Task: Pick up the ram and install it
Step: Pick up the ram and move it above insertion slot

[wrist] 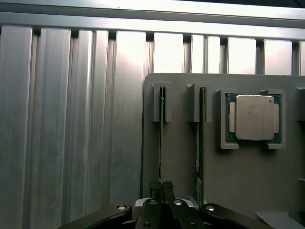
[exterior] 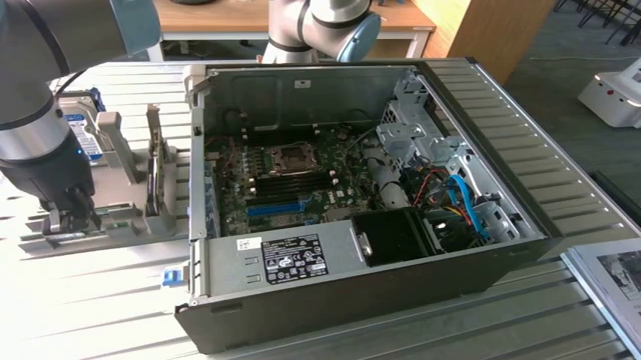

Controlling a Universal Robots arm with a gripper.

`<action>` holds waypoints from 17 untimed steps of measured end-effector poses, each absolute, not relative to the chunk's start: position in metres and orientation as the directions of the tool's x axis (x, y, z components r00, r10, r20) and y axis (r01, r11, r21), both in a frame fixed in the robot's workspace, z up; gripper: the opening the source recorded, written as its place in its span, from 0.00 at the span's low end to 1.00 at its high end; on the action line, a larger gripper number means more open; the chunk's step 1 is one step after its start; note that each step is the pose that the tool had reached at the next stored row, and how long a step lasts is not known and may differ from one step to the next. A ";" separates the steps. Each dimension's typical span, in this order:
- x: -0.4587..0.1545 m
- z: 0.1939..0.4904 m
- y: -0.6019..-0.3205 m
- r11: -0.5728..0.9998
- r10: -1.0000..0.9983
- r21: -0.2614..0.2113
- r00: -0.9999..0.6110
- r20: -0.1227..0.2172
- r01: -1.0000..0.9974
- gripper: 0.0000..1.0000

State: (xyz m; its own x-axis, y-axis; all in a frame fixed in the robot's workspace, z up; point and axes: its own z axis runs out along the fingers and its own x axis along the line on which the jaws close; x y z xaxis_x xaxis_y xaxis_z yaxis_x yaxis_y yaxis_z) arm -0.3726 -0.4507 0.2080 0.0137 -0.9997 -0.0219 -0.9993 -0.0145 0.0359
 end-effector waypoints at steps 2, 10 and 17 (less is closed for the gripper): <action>-0.373 0.211 -0.451 -0.014 -1.000 0.036 0.014 -0.022 -0.999 0.11; -0.373 0.223 -0.451 -0.014 -1.000 0.036 0.014 -0.022 -0.999 0.11; -0.373 0.233 -0.451 -0.014 -1.000 0.036 0.014 -0.022 -0.999 0.11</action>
State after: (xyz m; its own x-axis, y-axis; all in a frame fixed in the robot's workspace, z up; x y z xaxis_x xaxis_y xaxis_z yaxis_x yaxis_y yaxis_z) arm -0.3726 -0.4507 0.2328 0.0137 -0.9997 -0.0219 -0.9992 -0.0145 0.0360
